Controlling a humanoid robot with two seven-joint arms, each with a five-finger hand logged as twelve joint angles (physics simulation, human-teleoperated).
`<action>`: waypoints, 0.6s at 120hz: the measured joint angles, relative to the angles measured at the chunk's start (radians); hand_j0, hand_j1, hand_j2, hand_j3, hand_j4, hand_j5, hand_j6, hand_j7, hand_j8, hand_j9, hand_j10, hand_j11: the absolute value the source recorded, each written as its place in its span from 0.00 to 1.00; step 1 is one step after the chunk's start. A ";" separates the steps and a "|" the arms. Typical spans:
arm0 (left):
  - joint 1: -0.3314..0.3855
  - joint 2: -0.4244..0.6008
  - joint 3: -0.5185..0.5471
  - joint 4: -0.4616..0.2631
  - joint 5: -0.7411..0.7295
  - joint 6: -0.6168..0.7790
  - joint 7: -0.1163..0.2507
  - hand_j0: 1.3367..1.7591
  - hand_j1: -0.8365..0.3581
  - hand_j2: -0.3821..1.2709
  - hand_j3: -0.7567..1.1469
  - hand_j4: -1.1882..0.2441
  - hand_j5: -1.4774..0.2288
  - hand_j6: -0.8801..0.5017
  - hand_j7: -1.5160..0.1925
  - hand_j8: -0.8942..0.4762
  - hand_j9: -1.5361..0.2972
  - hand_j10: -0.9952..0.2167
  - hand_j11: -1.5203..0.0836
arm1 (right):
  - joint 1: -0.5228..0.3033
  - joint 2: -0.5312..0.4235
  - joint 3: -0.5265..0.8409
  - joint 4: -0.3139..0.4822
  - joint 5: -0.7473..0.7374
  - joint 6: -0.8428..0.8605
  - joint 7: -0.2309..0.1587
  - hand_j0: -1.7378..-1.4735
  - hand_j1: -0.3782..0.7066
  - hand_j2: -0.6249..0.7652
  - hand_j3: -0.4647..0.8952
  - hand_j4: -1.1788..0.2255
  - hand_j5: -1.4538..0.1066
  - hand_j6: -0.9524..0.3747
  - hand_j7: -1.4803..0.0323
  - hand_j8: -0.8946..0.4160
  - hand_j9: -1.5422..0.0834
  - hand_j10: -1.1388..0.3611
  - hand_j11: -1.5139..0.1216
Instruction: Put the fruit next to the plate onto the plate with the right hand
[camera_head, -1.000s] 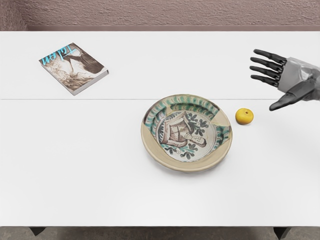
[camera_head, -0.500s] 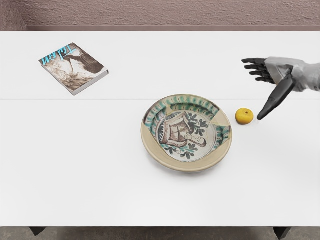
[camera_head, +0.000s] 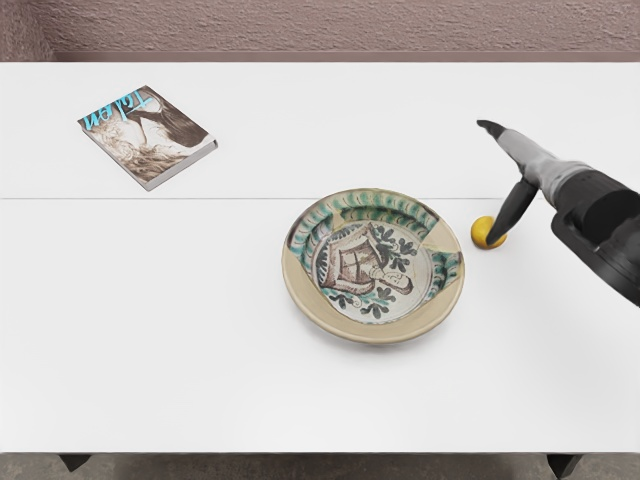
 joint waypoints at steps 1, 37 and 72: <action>0.000 0.000 0.000 0.000 0.000 0.000 0.000 0.76 0.99 0.23 0.40 0.83 0.86 0.63 0.88 0.65 0.83 0.82 0.94 | 0.000 0.001 -0.004 -0.001 -0.002 -0.001 0.000 0.30 0.03 0.45 0.34 0.84 0.93 0.71 0.98 0.68 0.95 0.76 0.93; 0.000 0.000 0.000 0.000 0.000 0.000 0.000 0.76 0.99 0.23 0.40 0.83 0.86 0.63 0.88 0.65 0.83 0.82 0.94 | 0.011 0.045 -0.103 -0.044 -0.107 -0.102 -0.001 0.30 0.03 0.45 0.34 0.84 0.93 0.71 0.98 0.68 0.95 0.76 0.93; 0.000 0.000 0.000 0.000 0.000 0.000 0.000 0.76 0.99 0.23 0.40 0.83 0.86 0.63 0.88 0.65 0.83 0.82 0.94 | 0.003 0.135 -0.143 -0.143 -0.137 -0.144 -0.001 0.30 0.03 0.45 0.34 0.84 0.93 0.71 0.98 0.68 0.95 0.76 0.93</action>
